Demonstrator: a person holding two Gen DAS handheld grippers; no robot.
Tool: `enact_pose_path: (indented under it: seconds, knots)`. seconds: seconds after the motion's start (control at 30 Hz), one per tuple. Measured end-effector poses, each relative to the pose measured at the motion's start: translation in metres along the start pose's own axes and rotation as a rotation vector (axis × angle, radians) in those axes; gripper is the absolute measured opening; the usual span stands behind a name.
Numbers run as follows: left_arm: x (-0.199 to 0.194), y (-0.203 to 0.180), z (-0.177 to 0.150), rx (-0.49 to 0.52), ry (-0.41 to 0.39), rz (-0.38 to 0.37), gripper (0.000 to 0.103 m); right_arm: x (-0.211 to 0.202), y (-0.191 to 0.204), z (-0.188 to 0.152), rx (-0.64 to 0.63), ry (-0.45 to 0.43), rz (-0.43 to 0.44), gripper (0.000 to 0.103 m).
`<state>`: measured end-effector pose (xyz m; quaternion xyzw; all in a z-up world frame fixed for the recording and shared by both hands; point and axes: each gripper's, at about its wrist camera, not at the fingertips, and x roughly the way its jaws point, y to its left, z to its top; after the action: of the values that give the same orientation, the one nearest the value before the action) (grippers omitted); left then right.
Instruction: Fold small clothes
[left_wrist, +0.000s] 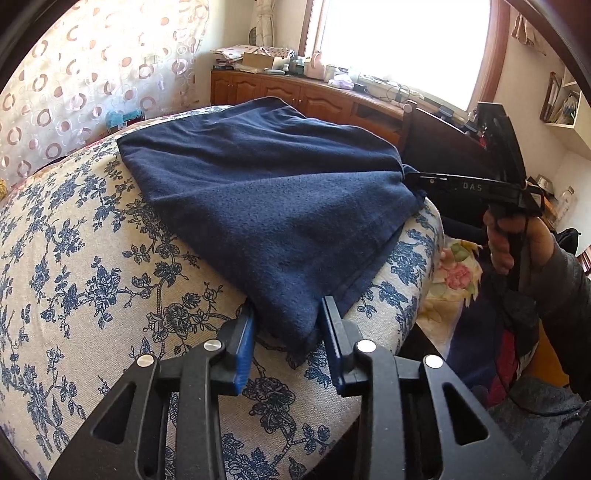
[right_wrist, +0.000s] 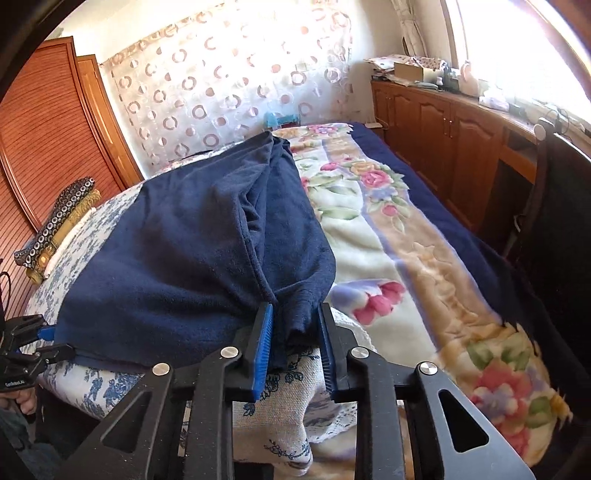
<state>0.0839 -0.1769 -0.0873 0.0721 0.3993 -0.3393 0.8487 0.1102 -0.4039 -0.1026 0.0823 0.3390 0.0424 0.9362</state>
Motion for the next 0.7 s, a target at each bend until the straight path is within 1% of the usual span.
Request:
enact_pose_path:
  seconds: [0.17,0.27,0.3,0.37,0.43,0.47,0.5,0.57,0.7]
  knots:
    - [0.0,0.001,0.0,-0.007,-0.002,-0.007,0.034,0.004,0.001,-0.001,-0.005,-0.002,0.026,0.025]
    - [0.0,0.002,0.0,-0.012,-0.005,-0.01,0.034,0.009,0.002,-0.002,-0.025,0.021,0.012,0.024]
    - [0.0,0.002,0.0,-0.012,-0.006,-0.01,0.034,0.009,0.002,-0.001,-0.037,0.016,0.006,0.024]
    - [0.0,0.001,0.0,-0.008,-0.008,-0.006,0.034,0.009,0.005,0.002,-0.05,0.021,0.016,0.011]
    - [0.0,0.0,-0.001,0.002,-0.006,-0.014,0.021,0.008,0.007,0.003,-0.07,0.014,0.019,0.009]
    - [0.001,-0.001,0.0,0.0,0.004,-0.031,0.016,0.008,0.008,0.003,-0.078,0.01,0.021,0.009]
    - [0.0,-0.001,0.001,0.0,0.004,-0.032,0.011,0.006,0.008,0.004,-0.076,0.002,0.032,0.009]
    - [-0.009,-0.003,0.006,0.007,-0.026,-0.021,0.008,0.001,0.007,0.007,-0.065,-0.016,0.053,0.008]
    - [-0.033,0.002,0.029,-0.01,-0.105,-0.049,0.007,-0.016,0.01,0.019,-0.075,-0.083,0.095,0.008]
